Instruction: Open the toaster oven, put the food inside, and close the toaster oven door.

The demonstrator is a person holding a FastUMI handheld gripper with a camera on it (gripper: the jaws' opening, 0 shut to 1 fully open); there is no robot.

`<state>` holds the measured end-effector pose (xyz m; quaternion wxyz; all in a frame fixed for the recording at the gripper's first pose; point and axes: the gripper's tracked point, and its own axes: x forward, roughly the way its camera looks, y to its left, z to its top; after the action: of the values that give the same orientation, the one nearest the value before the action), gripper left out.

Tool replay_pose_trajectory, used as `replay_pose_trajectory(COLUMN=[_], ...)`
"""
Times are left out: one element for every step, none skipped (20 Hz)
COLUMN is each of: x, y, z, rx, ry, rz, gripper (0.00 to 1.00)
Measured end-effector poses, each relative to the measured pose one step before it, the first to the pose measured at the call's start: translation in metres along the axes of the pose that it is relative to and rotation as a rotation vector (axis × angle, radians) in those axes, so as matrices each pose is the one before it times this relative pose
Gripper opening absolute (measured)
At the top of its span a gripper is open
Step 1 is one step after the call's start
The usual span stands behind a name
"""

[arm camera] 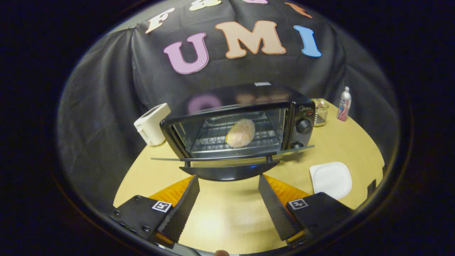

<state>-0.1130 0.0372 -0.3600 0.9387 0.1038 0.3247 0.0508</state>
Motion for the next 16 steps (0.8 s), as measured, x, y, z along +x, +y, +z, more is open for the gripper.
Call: replay_pose_trajectory(x=[0.00574,0.00469,0.00582,0.00489,0.00318,0.00242,0.00182,0.00145,0.00159,0.00061,-0.00088,-0.00089,-0.00227,-0.00249,-0.00326,-0.0036], y=[0.00111,0.00134,0.00075,0.00221,0.00154,-0.00093,-0.00166,-0.00242,-0.0022,-0.00271,-0.00306,-0.00241,-0.00241,-0.00259,-0.00174,-0.00158], z=[0.0083,0.00726,0.00785,0.00855,0.00896,0.00825,0.00712,0.00418,0.00341,0.00248,0.00367,0.0029,0.0047,0.00765,0.01032,0.01253], rx=[0.00382,0.00305,0.00671,0.011,0.01054,0.00802,0.00495,0.00278,0.00299,0.00226,0.0008,-0.00137,-0.00561,-0.00732,-0.0075,-0.00769], ry=[-0.01,-0.01093,-0.01048,-0.01226,-0.01659,-0.01642,-0.01377,-0.00791,-0.00394,-0.00428,-0.0062,-0.00367,-0.00634,-0.01301,-0.01705,-0.0203], rz=[-0.00582,-0.00349,-0.00038,0.00482,0.0028,-0.00267,-0.00401,-0.0066,-0.00439,-0.00468,-0.00666,-0.00382,-0.00521,-0.00728,-0.00552,-0.0039], gripper=[1.0,1.0,1.0,1.0,1.0,1.0,1.0,1.0,1.0,1.0,1.0,1.0,1.0,1.0,1.0,1.0])
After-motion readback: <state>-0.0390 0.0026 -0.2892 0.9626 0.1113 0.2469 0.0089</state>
